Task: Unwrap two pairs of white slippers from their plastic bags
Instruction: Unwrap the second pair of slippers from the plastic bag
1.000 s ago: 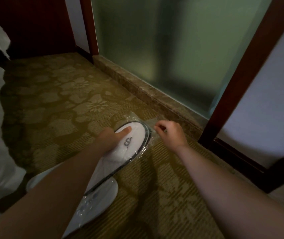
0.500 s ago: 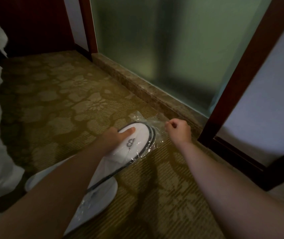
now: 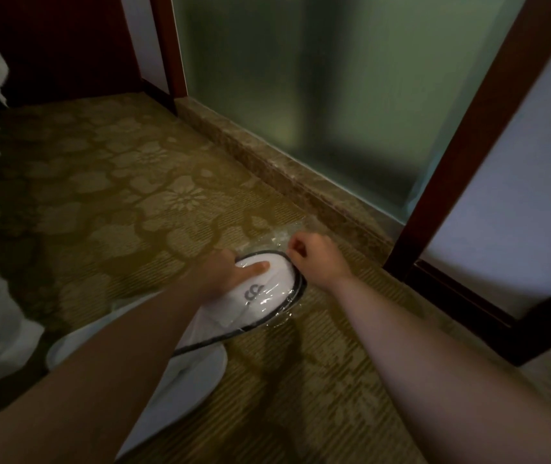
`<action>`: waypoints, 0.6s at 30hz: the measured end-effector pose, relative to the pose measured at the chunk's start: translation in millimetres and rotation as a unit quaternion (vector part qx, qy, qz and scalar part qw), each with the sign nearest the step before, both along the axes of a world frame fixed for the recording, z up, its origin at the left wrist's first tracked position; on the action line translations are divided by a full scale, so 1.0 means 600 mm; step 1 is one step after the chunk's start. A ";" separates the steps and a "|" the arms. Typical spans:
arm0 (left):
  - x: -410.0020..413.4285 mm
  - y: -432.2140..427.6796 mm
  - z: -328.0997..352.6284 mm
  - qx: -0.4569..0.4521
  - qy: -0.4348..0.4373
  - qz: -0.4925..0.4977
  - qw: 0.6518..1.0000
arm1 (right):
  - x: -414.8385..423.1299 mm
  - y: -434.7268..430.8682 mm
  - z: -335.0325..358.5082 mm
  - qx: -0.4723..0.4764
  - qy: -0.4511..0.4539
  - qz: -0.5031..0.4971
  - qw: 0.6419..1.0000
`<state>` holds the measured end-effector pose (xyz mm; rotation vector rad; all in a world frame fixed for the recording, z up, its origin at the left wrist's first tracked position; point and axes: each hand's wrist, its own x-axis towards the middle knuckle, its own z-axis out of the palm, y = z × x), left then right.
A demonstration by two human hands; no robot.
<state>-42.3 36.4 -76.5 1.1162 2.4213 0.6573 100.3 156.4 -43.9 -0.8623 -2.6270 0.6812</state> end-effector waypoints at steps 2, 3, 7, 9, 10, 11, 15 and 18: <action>0.004 0.003 0.003 0.010 -0.019 -0.010 1.000 | -0.001 0.006 0.001 -0.001 0.013 -0.047 0.999; 0.005 0.004 0.003 0.010 -0.023 -0.013 1.000 | 0.001 0.010 0.002 -0.003 0.018 -0.071 0.997; -0.001 0.003 -0.002 0.020 -0.037 -0.023 0.999 | 0.025 0.034 -0.001 -0.042 0.039 -0.154 0.986; -0.003 0.000 -0.002 0.038 -0.056 -0.035 0.997 | 0.037 0.046 -0.006 -0.071 0.056 -0.180 0.980; -0.003 0.000 -0.002 0.046 -0.070 -0.042 0.996 | 0.042 0.052 -0.009 -0.084 0.062 -0.190 0.976; -0.002 0.001 -0.002 0.056 -0.085 -0.050 0.994 | 0.045 0.056 -0.012 -0.094 0.066 -0.200 0.973; 0.003 0.009 0.000 0.084 -0.114 -0.057 0.988 | 0.046 0.072 -0.021 -0.145 0.084 -0.240 0.956; 0.005 0.012 -0.004 0.102 -0.116 -0.042 0.987 | 0.044 0.080 -0.029 -0.165 0.050 -0.255 0.951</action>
